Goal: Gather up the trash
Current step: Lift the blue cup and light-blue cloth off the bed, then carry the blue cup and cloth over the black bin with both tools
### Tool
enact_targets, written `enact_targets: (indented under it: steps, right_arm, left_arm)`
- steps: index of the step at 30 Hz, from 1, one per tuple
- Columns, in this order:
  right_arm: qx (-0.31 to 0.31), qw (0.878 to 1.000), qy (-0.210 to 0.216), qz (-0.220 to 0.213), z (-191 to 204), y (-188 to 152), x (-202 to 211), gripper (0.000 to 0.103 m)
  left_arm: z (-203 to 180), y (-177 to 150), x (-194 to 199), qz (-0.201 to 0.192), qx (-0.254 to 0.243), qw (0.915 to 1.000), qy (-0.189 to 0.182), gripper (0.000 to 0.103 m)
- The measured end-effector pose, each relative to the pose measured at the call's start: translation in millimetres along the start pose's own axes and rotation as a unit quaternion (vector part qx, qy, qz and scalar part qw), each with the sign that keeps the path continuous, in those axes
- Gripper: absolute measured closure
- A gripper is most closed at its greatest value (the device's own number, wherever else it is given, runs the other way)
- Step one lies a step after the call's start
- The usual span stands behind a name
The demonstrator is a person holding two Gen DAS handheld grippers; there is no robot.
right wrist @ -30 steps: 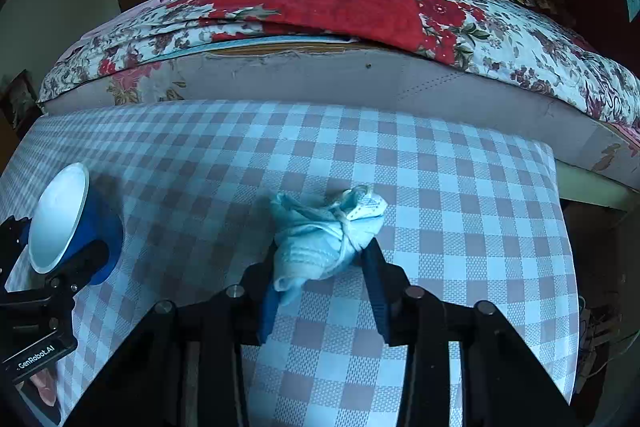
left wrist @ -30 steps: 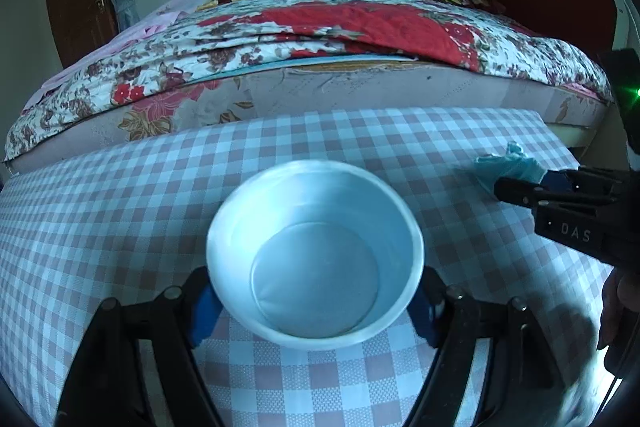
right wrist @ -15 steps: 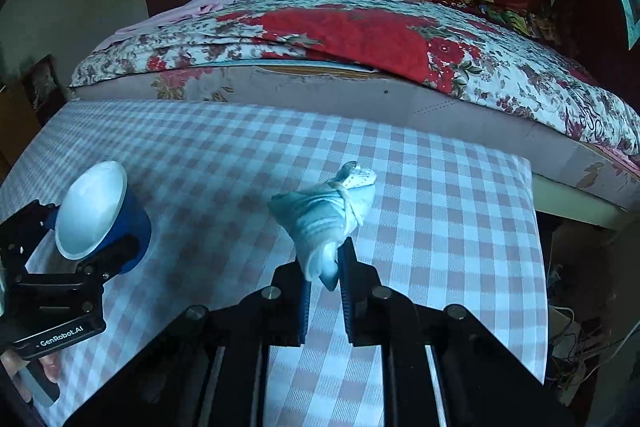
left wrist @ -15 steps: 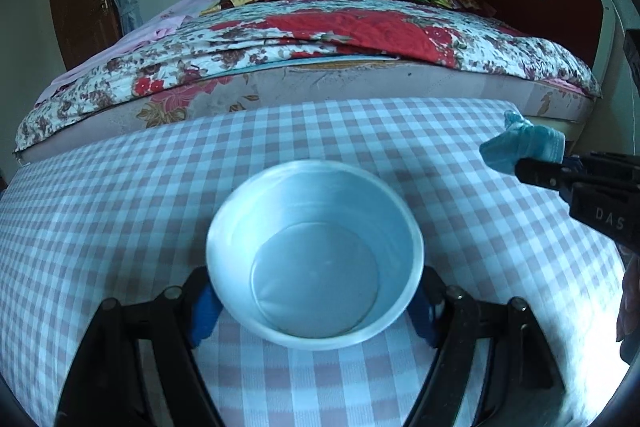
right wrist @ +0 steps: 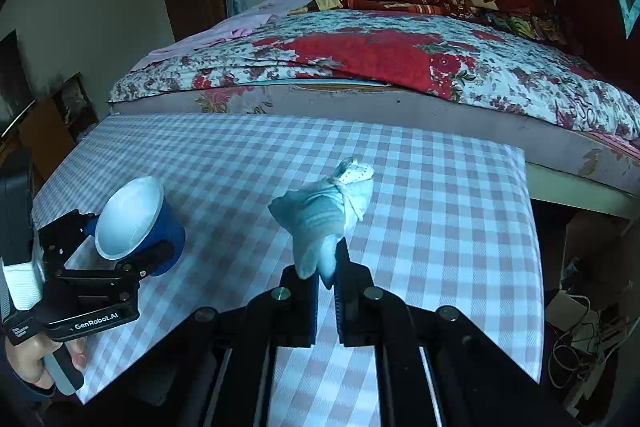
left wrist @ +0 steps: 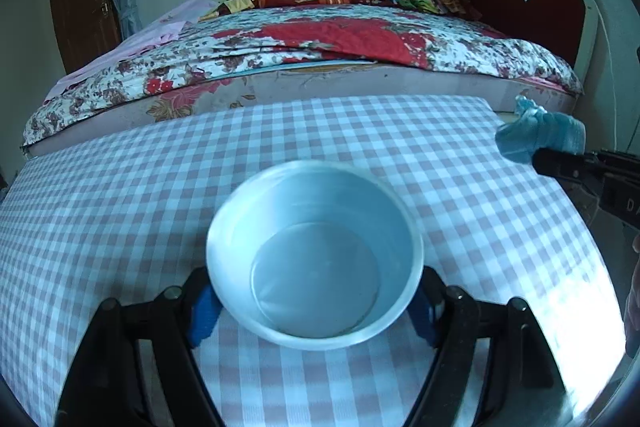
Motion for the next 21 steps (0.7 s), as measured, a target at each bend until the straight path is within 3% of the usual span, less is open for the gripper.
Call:
enact_targets:
  steps: [10, 21]
  right_arm:
    - [-0.004, 1.000, -0.020, -0.021, 12, -46, 97, 0.097]
    - [-0.040, 0.997, -0.043, -0.047, 12, -113, 192, 0.096]
  left_arm:
    - [-31, -31, 76, -0.018, -0.018, 0.9995, -0.020, 0.026]
    - [-99, -67, 149, -0.047, -0.070, 0.9934, -0.078, 0.026]
Point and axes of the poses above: each gripper's, at about its wrist camera, not at the fingertips, and x roughly against the way its jaws point, z to its left, y to its top, the point moved 3 cm from there along -x, roughly the way its jaws point, and after that the axes turned 1 degree about y, right-handed, at the moved point
